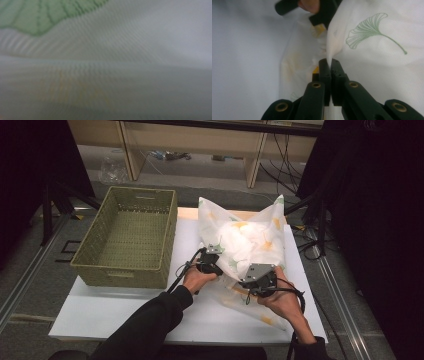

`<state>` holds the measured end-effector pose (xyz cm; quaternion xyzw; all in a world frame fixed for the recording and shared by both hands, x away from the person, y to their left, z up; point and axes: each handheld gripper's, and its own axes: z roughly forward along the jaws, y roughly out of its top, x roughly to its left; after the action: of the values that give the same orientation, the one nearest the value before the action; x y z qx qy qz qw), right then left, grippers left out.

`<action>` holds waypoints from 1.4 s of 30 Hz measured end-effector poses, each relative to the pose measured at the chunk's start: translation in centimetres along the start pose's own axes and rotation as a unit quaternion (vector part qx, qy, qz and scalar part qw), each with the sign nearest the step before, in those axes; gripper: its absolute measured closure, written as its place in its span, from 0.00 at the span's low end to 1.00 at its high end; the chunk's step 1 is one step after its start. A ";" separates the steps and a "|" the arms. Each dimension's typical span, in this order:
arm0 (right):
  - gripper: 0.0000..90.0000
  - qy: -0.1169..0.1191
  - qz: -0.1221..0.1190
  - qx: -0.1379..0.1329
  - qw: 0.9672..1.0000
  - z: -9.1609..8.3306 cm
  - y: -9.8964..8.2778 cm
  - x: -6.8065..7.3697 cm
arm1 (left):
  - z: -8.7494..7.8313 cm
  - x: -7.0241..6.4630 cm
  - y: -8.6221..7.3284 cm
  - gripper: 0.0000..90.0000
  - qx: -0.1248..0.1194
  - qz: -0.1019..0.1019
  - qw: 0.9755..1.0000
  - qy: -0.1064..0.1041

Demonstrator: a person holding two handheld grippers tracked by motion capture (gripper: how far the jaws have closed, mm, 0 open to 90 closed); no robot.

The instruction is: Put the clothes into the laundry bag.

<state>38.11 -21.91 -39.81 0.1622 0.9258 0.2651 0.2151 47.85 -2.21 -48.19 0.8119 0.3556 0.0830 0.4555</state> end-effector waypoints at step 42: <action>1.00 -0.008 0.009 0.015 1.000 0.6 -1.2 -0.5 | -9.7 0.2 -5.2 0.98 0.053 0.040 0.997 0.028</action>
<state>38.62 -22.84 -40.78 0.1761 0.9264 0.2521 0.2172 40.97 6.27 -46.80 0.8459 0.3392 0.1046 0.3981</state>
